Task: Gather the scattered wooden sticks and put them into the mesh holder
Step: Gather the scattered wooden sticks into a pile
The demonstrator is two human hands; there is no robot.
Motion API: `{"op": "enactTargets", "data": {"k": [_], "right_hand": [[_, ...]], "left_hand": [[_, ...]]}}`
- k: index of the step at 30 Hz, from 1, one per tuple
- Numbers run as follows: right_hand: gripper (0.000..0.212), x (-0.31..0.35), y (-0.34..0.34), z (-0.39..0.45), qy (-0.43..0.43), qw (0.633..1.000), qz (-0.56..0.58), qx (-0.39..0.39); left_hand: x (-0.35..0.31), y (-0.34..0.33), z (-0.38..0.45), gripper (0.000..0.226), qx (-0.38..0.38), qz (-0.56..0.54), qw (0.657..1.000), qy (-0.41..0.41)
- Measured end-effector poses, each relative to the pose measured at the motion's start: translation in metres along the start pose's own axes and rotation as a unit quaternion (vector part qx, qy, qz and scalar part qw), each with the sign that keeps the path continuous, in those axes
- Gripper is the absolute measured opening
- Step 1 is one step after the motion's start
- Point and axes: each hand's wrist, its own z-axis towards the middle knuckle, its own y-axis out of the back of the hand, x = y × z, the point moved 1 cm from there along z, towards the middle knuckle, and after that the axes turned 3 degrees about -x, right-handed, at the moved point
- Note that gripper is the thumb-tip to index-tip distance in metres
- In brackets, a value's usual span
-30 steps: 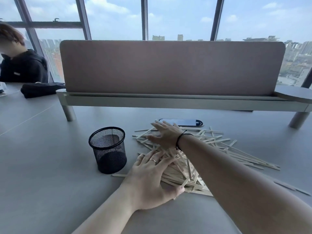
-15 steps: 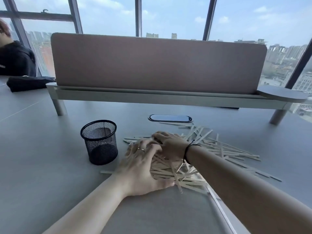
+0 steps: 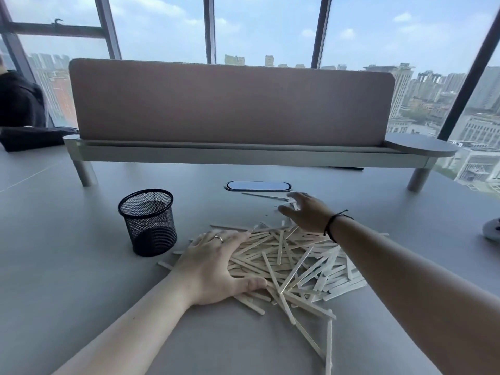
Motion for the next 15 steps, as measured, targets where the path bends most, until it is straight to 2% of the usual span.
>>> {"op": "enactTargets", "data": {"k": [2,6,12,15], "right_hand": [[0.073,-0.01,-0.006,0.011,-0.019,0.999,-0.029,0.013],[0.077,0.005,-0.013,0.03,0.012,0.998,-0.051,0.026],[0.067,0.022,-0.027,0.043,0.029,0.994,-0.091,0.052],[0.054,0.016,-0.027,0.036,0.047,0.996,-0.061,0.043]], "left_hand": [[-0.001,0.001,0.001,0.102,0.003,-0.004,1.0,-0.005],[0.002,0.002,0.004,0.098,0.009,-0.012,1.0,-0.009],[0.01,-0.002,0.01,0.089,0.003,-0.024,1.0,-0.003],[0.014,-0.004,0.013,0.084,-0.023,-0.031,0.999,-0.003]]}}
